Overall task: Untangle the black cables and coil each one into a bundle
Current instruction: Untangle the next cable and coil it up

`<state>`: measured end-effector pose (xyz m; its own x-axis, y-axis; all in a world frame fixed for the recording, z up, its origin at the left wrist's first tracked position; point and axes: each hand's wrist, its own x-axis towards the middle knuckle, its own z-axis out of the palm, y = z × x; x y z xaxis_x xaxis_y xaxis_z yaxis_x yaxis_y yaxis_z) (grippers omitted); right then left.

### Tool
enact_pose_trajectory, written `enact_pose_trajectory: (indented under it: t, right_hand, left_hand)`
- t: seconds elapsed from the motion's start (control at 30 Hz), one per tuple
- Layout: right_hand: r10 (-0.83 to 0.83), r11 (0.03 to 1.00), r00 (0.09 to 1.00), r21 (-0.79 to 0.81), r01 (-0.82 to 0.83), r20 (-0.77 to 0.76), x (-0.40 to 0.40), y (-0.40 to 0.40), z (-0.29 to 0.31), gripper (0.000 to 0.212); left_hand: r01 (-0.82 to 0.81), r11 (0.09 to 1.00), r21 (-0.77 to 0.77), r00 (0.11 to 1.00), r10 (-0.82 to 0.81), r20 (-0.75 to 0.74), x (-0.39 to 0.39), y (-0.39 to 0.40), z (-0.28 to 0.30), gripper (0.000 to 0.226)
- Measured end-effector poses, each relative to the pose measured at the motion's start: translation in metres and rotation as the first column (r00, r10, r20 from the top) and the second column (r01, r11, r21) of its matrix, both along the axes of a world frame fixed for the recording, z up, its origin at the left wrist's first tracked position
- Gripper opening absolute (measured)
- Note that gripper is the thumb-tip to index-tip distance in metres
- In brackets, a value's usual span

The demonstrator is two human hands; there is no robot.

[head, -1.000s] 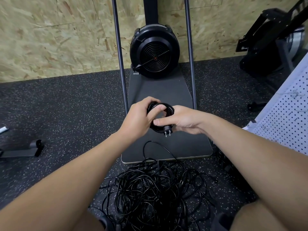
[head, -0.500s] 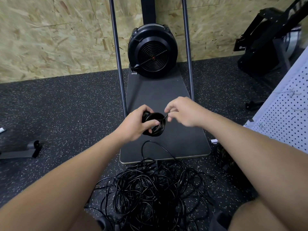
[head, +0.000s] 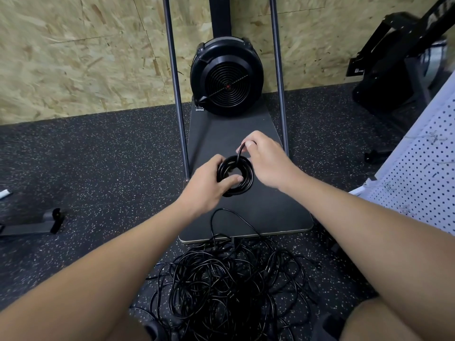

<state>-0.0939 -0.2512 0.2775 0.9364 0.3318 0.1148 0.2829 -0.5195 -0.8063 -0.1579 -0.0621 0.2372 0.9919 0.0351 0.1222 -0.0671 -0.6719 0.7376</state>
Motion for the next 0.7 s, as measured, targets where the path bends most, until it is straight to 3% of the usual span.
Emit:
enact_pose_trajectory:
  t: [0.2,0.33,0.53,0.7]
  right_hand:
    - [-0.023,0.996,0.995,0.082,0.031,-0.101,-0.005,0.0,0.003,0.027]
    - [-0.021,0.998,0.999,0.06,0.023,-0.032,-0.004,0.002,0.0,0.025]
    - [0.041,0.993,0.997,0.111,-0.034,-0.061,-0.008,-0.001,0.005,0.022]
    - [0.103,0.993,0.994,0.049,-0.105,0.04,-0.001,-0.018,0.005,0.019]
  left_hand:
    - [-0.026,0.976,0.215,0.998,0.012,0.066,-0.007,-0.008,0.009,0.045]
    - [-0.009,0.9,0.437,0.996,-0.03,0.081,-0.008,-0.011,0.013,0.04]
    - [0.093,0.896,0.434,0.995,-0.103,0.0,0.0,0.002,0.019,0.039]
    - [0.09,0.87,0.485,0.995,-0.101,-0.004,-0.003,0.002,0.021,0.039]
